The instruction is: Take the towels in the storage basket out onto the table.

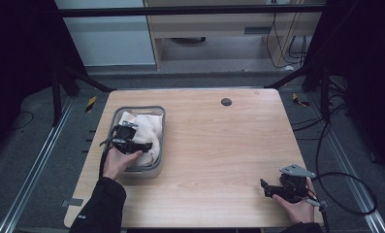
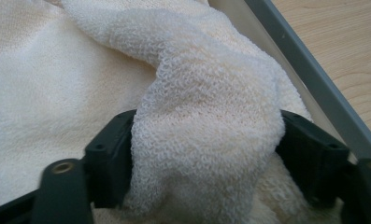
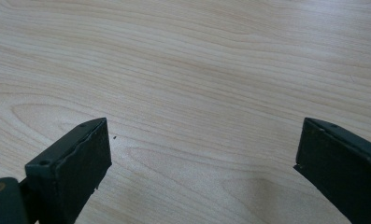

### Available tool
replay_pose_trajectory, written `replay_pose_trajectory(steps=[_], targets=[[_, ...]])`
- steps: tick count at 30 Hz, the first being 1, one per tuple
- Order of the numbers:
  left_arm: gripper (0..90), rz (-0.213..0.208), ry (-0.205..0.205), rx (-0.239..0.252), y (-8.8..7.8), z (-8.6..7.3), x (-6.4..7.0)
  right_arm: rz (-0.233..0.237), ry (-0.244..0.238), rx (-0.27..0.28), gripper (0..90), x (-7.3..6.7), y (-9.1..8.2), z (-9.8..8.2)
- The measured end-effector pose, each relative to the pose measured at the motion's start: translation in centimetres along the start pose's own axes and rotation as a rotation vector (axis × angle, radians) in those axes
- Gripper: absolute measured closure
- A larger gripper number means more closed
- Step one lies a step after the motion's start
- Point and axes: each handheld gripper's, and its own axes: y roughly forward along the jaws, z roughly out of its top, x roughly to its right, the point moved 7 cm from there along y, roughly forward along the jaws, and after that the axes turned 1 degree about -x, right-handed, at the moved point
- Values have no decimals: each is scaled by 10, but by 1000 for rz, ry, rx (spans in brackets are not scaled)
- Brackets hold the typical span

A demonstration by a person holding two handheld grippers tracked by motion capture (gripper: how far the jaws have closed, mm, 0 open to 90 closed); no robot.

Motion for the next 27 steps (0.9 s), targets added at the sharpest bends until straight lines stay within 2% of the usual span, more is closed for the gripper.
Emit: replay_pose_trajectory(steps=[7,12,20,21,27], targets=[[501,-17,-17,-13,2,-3,2,2,-2,0,33,0,0,0],[609,-16,-20,-7,3,-4,3,3,0,-2,33,-1,0,0],[696,-18,-36,8,-2,-4,2,2,-10,-2,33,0,1,0],[704,-16,-40,22,-4,-3,2,3,-12,-1,33,0,1,0],[728,-4,-24,54,-17,0,2,2,-10,-4,33,-1,1,0]])
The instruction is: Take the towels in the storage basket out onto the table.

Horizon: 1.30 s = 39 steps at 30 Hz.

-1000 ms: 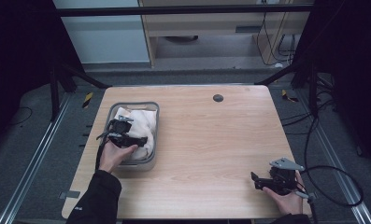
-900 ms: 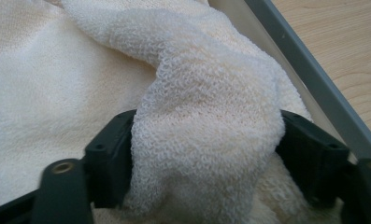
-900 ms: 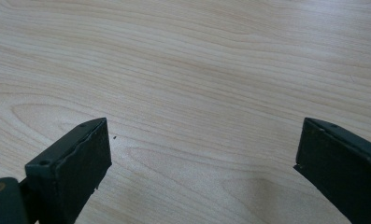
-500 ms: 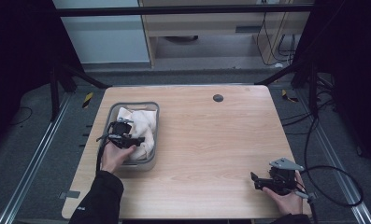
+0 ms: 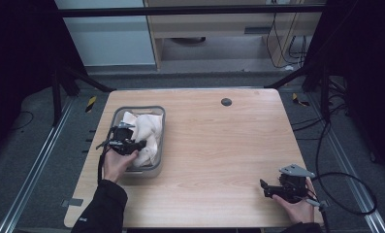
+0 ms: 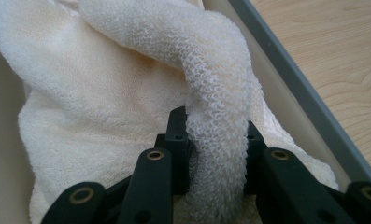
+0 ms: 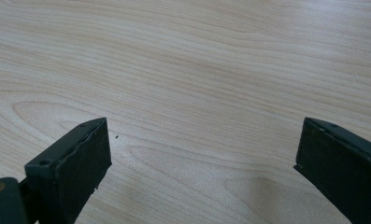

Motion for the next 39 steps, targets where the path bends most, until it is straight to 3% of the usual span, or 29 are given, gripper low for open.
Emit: replay_pose_trajectory(steps=[10,26,29,35,36,39], targets=[[763,8,-3,63,-31,12,-4,-3,-1,-1,33,0,0,0],[777,5,-2,114,-52,22,-4,-8,-4,-1,33,1,0,0],[776,8,6,110,-53,23,-2,-7,-3,0,33,1,0,0],[732,3,-14,116,-38,21,-4,-7,-6,-2,33,1,0,0],[710,-18,-25,116,-32,19,-5,-6,-4,-4,33,0,0,0],[578,-25,-19,133,-27,19,-4,-6,-6,-6,32,0,0,0]])
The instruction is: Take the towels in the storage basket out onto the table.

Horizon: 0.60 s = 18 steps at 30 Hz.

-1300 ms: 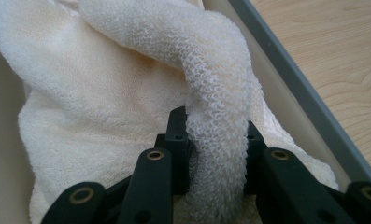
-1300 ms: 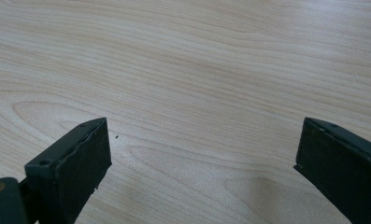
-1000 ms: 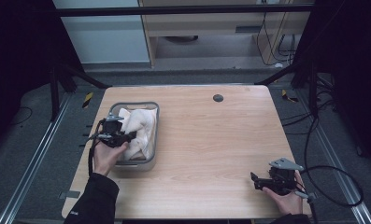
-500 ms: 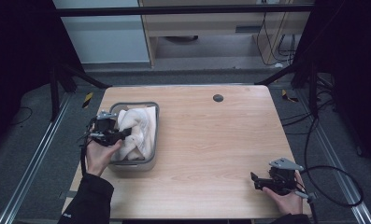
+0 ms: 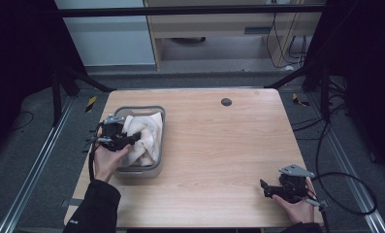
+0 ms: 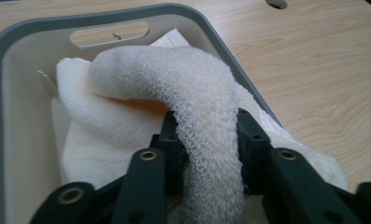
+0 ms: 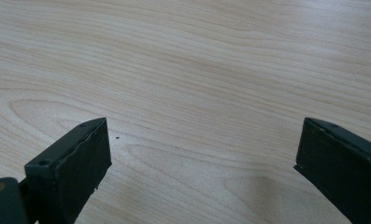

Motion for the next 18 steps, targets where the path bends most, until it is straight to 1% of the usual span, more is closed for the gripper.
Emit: replay_pose_trajectory(steps=[1,2,3,4,5,6,7,8,9,10,11,12,14,15,18], targets=[[513,-4,-3,5,3,0,2,-1,-1,-1,32,0,0,0],[468,-4,-3,5,3,0,2,-1,-1,-1,32,0,0,0],[468,-11,-5,2,4,0,3,0,-1,-2,31,0,0,0],[372,-18,-6,-4,5,0,5,2,3,-6,30,0,0,0],[334,-20,6,-26,8,-1,10,2,4,-6,29,-1,0,0],[288,-20,6,-26,8,-1,10,2,4,-6,29,-1,0,0],[288,-16,14,-41,10,-2,12,0,0,-2,29,0,0,0],[248,-12,19,-49,13,-3,13,2,1,-1,27,0,0,0],[170,12,21,-83,20,-7,14,1,1,-3,22,0,0,0],[142,12,21,-83,20,-7,14,1,1,-3,22,0,0,0],[122,19,19,-112,27,-12,14,5,7,-8,18,0,0,0],[105,19,11,-121,30,-14,14,3,5,-12,15,0,1,-1],[85,15,8,-129,32,-17,14,7,7,-16,14,-1,1,-1],[82,14,-3,-140,35,-20,12,1,0,-23,12,0,2,-2],[82,19,-6,-150,37,-24,10,3,2,-27,11,-1,2,-2]])
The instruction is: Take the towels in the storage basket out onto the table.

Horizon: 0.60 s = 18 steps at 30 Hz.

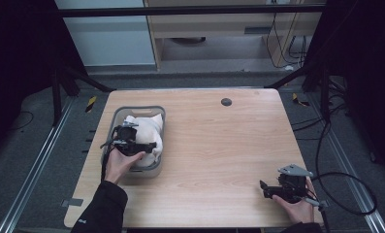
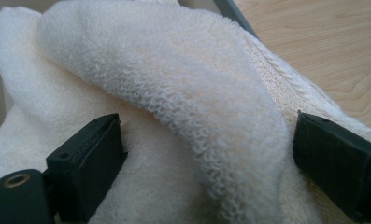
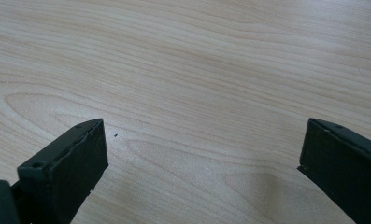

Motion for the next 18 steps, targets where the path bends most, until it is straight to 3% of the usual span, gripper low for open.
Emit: replay_pose_trajectory(steps=[3,11,16,18], targets=[[85,20,6,-39,4,-8,-5,-3,-4,2,11,0,0,0],[100,36,32,-81,12,-16,-7,-7,-11,-6,5,0,1,0],[188,56,59,-124,15,-18,-7,-7,-9,-8,5,0,0,0],[285,51,57,-137,15,-19,-7,-7,-9,-9,5,0,0,0]])
